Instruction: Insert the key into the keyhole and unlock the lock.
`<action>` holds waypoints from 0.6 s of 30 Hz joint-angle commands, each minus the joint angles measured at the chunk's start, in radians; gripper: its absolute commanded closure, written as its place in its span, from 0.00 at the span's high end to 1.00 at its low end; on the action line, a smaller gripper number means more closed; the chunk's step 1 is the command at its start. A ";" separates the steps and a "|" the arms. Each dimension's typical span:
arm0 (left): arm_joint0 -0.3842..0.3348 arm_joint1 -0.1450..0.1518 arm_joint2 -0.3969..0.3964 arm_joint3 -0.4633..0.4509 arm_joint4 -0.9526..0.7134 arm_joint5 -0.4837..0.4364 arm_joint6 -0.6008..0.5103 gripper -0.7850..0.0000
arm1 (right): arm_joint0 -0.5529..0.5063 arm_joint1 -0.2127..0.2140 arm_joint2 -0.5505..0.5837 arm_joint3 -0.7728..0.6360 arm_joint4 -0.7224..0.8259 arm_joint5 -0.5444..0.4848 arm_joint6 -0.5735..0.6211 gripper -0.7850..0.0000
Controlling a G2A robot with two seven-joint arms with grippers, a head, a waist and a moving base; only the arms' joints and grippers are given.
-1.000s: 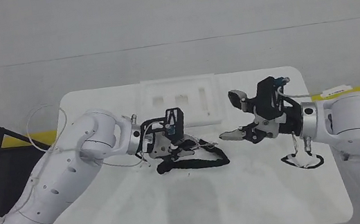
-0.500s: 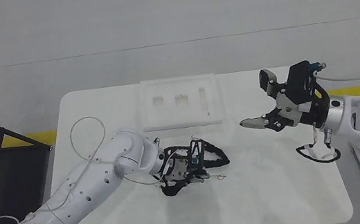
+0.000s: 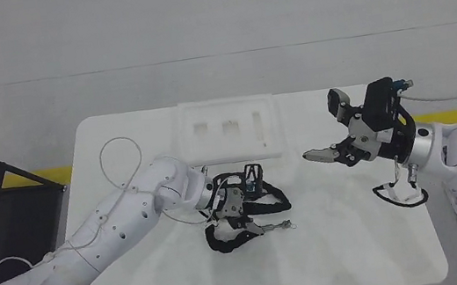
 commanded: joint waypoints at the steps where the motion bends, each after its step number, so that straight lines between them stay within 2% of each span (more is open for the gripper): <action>1: -0.026 0.015 -0.020 0.003 -0.014 0.000 0.032 1.00 | 0.005 -0.001 -0.013 0.007 0.003 -0.009 -0.011 1.00; 8: -0.145 0.098 -0.122 -0.031 -0.051 0.000 0.162 1.00 | 0.101 -0.012 -0.098 0.129 -0.052 -0.098 -0.068 1.00; 13: -0.219 0.144 -0.148 -0.044 -0.028 0.000 0.252 1.00 | 0.194 -0.026 -0.156 0.248 -0.097 -0.140 -0.144 1.00; 18: -0.291 0.177 -0.138 0.020 0.038 0.000 0.424 1.00 | 0.310 -0.042 -0.212 0.378 -0.131 -0.184 -0.206 1.00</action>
